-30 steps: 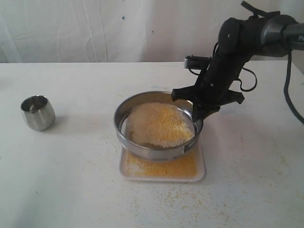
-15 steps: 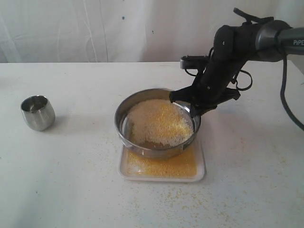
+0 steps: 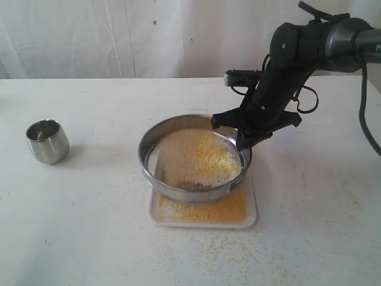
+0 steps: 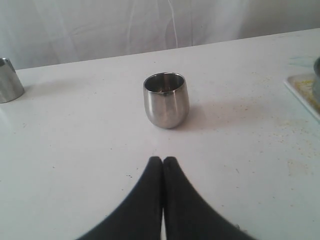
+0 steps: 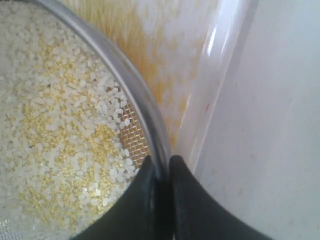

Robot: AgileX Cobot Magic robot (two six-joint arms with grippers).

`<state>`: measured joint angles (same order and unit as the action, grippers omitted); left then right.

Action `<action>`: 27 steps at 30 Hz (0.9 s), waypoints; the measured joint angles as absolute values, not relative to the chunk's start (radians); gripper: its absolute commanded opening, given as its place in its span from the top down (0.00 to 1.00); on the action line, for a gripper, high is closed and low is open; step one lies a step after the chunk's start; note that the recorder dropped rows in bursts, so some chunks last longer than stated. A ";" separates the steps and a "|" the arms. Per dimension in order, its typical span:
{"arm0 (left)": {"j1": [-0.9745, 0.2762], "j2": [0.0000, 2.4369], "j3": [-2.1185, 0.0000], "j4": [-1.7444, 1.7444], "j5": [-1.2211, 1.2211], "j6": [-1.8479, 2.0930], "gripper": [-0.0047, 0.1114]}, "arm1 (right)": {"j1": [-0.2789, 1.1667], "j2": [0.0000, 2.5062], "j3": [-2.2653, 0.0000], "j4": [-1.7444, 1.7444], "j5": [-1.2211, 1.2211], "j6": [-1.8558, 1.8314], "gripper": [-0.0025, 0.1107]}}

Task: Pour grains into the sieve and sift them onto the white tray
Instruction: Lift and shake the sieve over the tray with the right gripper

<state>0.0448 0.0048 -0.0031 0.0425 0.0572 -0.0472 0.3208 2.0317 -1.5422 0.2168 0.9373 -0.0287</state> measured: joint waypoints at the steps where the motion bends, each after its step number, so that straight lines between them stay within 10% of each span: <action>1: 0.045 0.005 -0.003 0.043 0.057 -0.047 0.96 | 0.319 2.032 -1.542 0.217 0.908 -0.015 0.98; 27: 0.045 0.005 -0.003 0.043 0.057 -0.047 0.96 | 0.307 2.007 -1.516 0.242 0.738 0.000 0.98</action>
